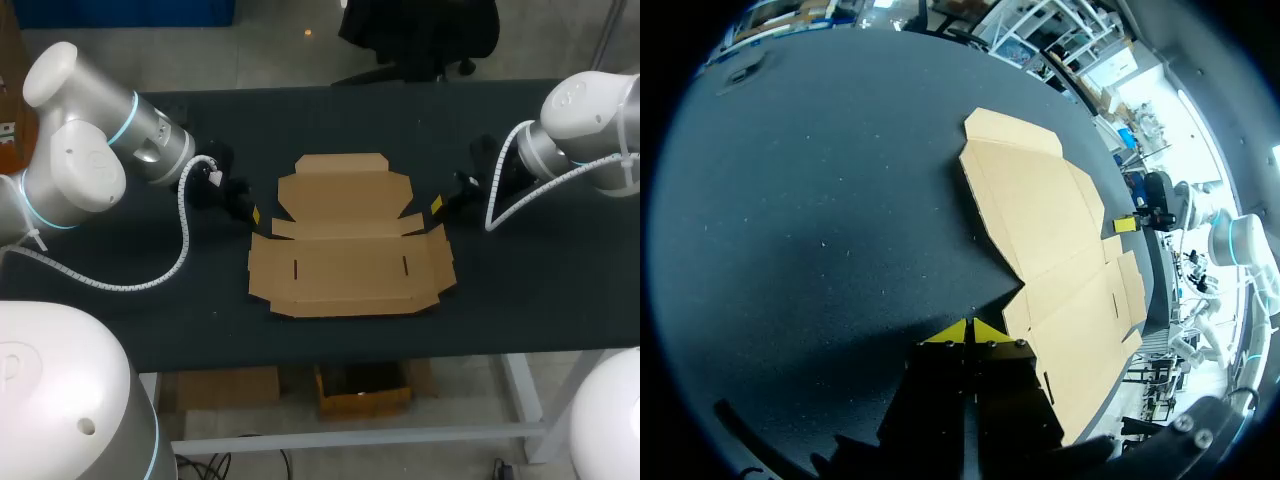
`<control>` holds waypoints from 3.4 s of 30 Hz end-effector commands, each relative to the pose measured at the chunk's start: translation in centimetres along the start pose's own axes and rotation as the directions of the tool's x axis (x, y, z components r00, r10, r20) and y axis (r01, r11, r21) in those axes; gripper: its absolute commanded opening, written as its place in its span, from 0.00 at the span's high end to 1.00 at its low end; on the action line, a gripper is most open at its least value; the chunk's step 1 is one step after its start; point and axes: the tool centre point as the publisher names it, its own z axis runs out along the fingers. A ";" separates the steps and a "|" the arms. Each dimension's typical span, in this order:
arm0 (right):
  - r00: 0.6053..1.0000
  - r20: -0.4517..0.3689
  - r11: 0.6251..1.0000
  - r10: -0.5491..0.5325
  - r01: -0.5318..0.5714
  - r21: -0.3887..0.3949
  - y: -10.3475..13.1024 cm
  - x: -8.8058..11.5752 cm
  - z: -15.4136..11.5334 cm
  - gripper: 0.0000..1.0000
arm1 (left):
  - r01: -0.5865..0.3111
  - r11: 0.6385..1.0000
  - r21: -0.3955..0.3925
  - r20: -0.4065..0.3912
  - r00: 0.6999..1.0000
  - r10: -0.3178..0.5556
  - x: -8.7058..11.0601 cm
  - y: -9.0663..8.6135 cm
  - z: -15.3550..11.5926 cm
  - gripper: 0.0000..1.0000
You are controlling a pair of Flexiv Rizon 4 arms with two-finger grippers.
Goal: Assemble the packaging by folding the flat box into shape, placing the metal phone stand inside, and closing the box properly
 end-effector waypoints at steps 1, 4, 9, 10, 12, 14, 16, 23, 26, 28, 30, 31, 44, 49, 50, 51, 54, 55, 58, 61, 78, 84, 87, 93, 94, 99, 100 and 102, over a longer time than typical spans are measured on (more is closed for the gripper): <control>0.999 -0.032 1.000 -0.002 0.002 0.015 0.4 -0.4 0.5 1.00 | -0.007 1.000 -0.019 -0.008 1.000 0.007 -0.1 -0.6 1.0 1.00; 1.000 -0.023 1.000 -0.003 0.003 0.026 0.5 -0.3 0.9 1.00 | -0.013 1.000 -0.025 -0.015 1.000 0.013 0.0 -0.5 1.4 1.00; 1.000 -0.021 1.000 -0.002 0.002 0.029 0.5 -0.1 1.1 1.00 | -0.010 0.999 -0.035 -0.027 1.000 0.009 -0.2 -0.4 1.9 1.00; 1.000 -0.022 1.000 -0.001 0.002 0.028 0.5 -0.1 1.1 1.00 | -0.010 0.999 -0.036 -0.029 1.000 0.009 -0.2 -0.4 1.9 1.00; 1.000 -0.023 1.000 -0.002 0.003 0.027 0.5 0.0 1.2 1.00 | -0.010 0.999 -0.037 -0.029 1.000 0.009 -0.1 -0.4 2.1 1.00; 1.000 -0.021 1.000 -0.001 0.002 0.027 0.5 0.2 1.3 1.00 | -0.010 0.999 -0.039 -0.031 0.999 0.009 -0.1 -0.3 2.2 1.00; 1.000 -0.021 1.000 0.001 0.000 0.028 0.5 0.2 1.3 1.00 | -0.010 0.999 -0.039 -0.035 0.999 0.009 0.0 -0.2 2.2 1.00; 1.000 -0.021 0.999 0.007 -0.006 0.037 -0.2 0.4 1.4 1.00 | -0.009 0.999 -0.038 -0.037 0.999 0.008 0.1 0.0 2.4 1.00; 1.000 -0.023 0.999 0.009 -0.008 0.039 -0.5 0.5 1.1 1.00 | -0.007 0.999 -0.036 -0.037 0.999 0.006 0.1 0.0 2.4 1.00; 1.000 -0.025 0.999 0.010 -0.009 0.039 -0.8 0.7 1.0 1.00 | -0.004 0.999 -0.035 -0.034 0.999 0.003 0.1 0.1 2.4 1.00; 1.000 -0.025 0.999 0.013 -0.012 0.047 -1.1 0.8 1.0 1.00 | -0.003 0.999 -0.033 -0.034 0.999 0.002 0.1 0.2 2.3 1.00; 1.000 -0.028 0.999 0.011 -0.010 0.049 -1.2 0.9 1.0 1.00 | -0.002 1.000 -0.032 -0.034 0.999 0.001 0.1 0.2 2.3 1.00; 0.997 0.008 0.992 0.079 -0.079 0.102 -0.9 1.2 2.1 1.00 | -0.007 0.999 -0.034 -0.027 1.000 0.006 0.4 0.5 2.8 1.00; 0.997 -0.002 0.992 0.083 -0.082 0.100 -1.0 1.2 2.2 1.00 | -0.007 0.999 -0.034 -0.019 1.000 0.006 0.6 0.5 2.9 1.00; 0.996 -0.003 0.992 0.084 -0.083 0.099 -1.0 1.2 2.2 1.00 | -0.007 0.999 -0.036 -0.017 1.000 0.007 0.6 0.6 3.0 1.00; 0.996 -0.003 0.991 0.086 -0.086 0.099 -1.1 1.2 2.2 1.00 | -0.007 0.999 -0.037 -0.014 1.000 0.007 0.6 0.6 3.0 1.00; 0.996 -0.005 0.991 0.092 -0.092 0.097 -1.3 1.1 2.2 1.00 | -0.006 0.999 -0.037 -0.005 1.000 0.006 0.6 0.6 3.1 1.00; 0.996 -0.006 0.991 0.093 -0.092 0.096 -1.4 1.0 2.1 1.00 | -0.006 0.999 -0.037 -0.006 1.000 0.006 0.6 0.6 3.1 1.00; 0.995 -0.008 0.991 0.098 -0.097 0.093 -1.6 1.0 2.1 1.00 | -0.007 0.999 -0.036 -0.009 1.000 0.007 0.7 0.7 3.0 1.00; 0.995 -0.009 0.991 0.101 -0.100 0.090 -1.8 1.1 2.0 1.00 | -0.010 0.999 -0.033 -0.010 1.000 0.009 0.9 0.8 2.9 1.00; 0.990 0.013 0.988 0.137 -0.138 0.064 -2.1 2.1 2.2 1.00 | -0.017 1.000 -0.019 0.003 1.000 0.018 1.8 1.0 2.9 1.00; 0.988 0.031 0.987 0.150 -0.151 0.047 -2.6 2.6 2.1 1.00 | -0.023 1.000 -0.019 0.013 1.000 0.023 2.1 1.0 2.9 1.00; 0.988 0.031 0.987 0.154 -0.155 0.046 -2.5 2.6 2.1 1.00 | -0.022 1.000 -0.021 0.022 1.000 0.023 2.2 0.9 3.1 1.00; 0.985 0.044 0.985 0.166 -0.168 0.042 -2.3 2.9 2.6 1.00 | -0.020 1.000 -0.019 0.044 0.999 0.021 2.6 0.9 3.0 1.00; 0.985 0.047 0.985 0.168 -0.170 0.041 -2.3 2.9 2.6 1.00 | -0.020 1.000 -0.019 0.047 0.999 0.021 2.6 0.8 3.0 1.00; 0.983 0.064 0.985 0.169 -0.171 0.028 -2.3 3.6 2.6 1.00 | -0.028 1.000 -0.011 0.068 0.997 0.029 3.1 0.8 2.6 1.00; 0.983 0.066 0.985 0.172 -0.174 0.025 -2.3 3.6 2.5 1.00 | -0.030 1.000 -0.009 0.073 0.997 0.031 3.2 0.7 2.6 1.00; 0.982 0.067 0.984 0.174 -0.176 0.021 -2.4 3.8 2.5 1.00 | -0.032 0.999 -0.007 0.083 0.996 0.032 3.5 0.7 2.5 1.00</control>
